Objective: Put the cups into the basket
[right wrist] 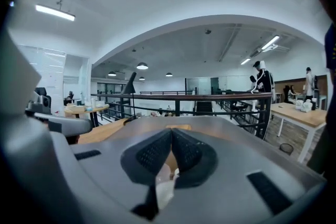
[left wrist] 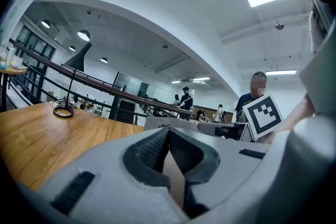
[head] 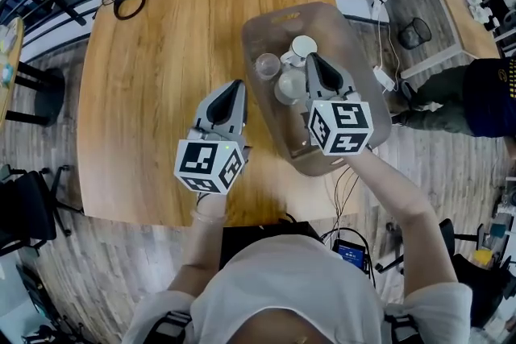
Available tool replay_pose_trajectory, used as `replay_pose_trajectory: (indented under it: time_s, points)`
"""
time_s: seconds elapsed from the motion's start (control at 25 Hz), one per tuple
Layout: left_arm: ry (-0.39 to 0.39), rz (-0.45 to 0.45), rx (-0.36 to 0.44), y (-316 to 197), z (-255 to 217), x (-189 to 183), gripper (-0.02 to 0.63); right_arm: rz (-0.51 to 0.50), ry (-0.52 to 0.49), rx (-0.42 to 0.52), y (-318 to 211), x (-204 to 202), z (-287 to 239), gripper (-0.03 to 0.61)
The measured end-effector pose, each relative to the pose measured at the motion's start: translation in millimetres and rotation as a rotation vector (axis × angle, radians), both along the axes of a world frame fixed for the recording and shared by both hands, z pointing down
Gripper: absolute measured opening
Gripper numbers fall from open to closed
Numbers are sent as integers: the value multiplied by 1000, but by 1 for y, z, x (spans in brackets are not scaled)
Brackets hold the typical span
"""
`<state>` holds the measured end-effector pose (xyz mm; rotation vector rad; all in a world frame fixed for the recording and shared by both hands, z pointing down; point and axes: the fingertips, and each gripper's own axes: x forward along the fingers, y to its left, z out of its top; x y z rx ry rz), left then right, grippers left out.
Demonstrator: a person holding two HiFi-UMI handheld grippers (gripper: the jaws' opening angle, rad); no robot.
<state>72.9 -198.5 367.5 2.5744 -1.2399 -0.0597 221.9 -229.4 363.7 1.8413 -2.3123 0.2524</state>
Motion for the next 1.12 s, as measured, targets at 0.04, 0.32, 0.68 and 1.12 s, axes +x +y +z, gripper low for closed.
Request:
replay_pose_trajectory:
  time_s: [0.04,0.32,0.68,1.12]
  points:
    - [0,4,2,3,-1,1,6,4,8,5,3,0,-3,14]
    - [-3,30,18,18,-11,4,6,14,47,60,20,-2,-34,14]
    - [-8,85,34,44,-24,6,6,64,-1,138,61,-8,-83,14]
    - [-9,164,79,95,-37,5,6,106,-53,193,135,-40,-91,14]
